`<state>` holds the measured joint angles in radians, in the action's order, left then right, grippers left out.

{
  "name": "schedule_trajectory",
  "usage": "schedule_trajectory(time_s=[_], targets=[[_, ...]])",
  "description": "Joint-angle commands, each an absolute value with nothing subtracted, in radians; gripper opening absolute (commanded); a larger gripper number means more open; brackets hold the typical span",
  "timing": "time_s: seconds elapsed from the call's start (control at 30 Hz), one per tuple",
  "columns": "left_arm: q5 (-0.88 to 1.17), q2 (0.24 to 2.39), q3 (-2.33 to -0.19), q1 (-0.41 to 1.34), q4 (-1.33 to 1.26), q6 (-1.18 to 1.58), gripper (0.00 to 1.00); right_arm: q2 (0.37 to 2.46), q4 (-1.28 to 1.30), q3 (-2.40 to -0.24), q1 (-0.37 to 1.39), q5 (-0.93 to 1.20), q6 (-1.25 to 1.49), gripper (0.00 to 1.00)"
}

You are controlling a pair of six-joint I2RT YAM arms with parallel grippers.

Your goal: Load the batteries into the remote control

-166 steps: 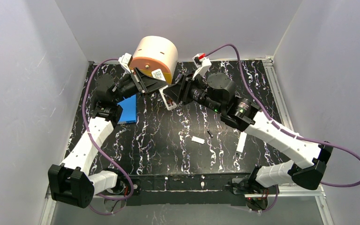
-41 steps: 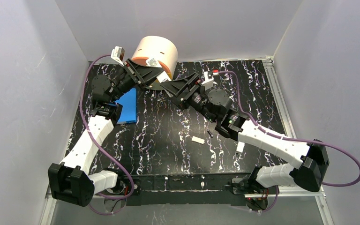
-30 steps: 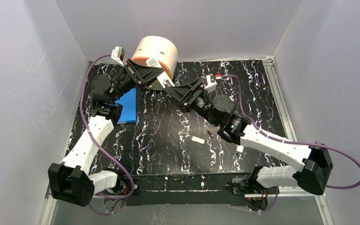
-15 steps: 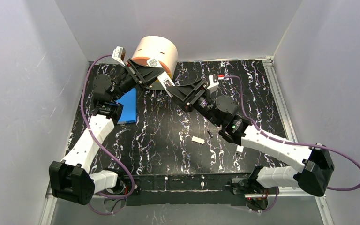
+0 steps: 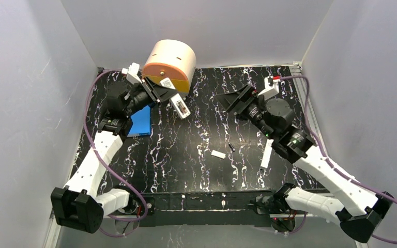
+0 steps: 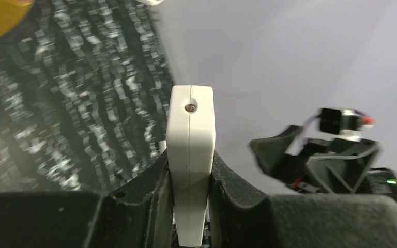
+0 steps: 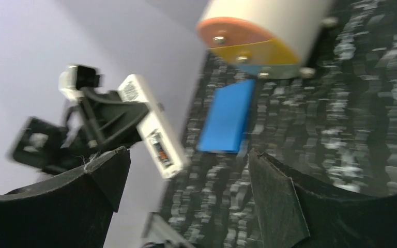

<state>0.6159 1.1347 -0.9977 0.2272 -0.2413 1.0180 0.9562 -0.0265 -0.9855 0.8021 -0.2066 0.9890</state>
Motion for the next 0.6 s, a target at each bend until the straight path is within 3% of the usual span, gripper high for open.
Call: schedule_trajectory(time_s=[0.0,0.23,0.57], targets=[[0.474,1.059,-1.041,0.218,0.143,0.749,0.0,0.999,0.481,-1.128,0.758,-0.281,0.62,0.91],[0.518,1.034,-1.02,0.218,0.169,0.692,0.0,1.268,0.845,-1.217,0.755,-0.254,0.4,0.74],[0.827,1.112,-0.993,0.218,-0.048,0.805,0.0,1.427,0.762,-1.065,0.755,-0.162,0.332,0.64]])
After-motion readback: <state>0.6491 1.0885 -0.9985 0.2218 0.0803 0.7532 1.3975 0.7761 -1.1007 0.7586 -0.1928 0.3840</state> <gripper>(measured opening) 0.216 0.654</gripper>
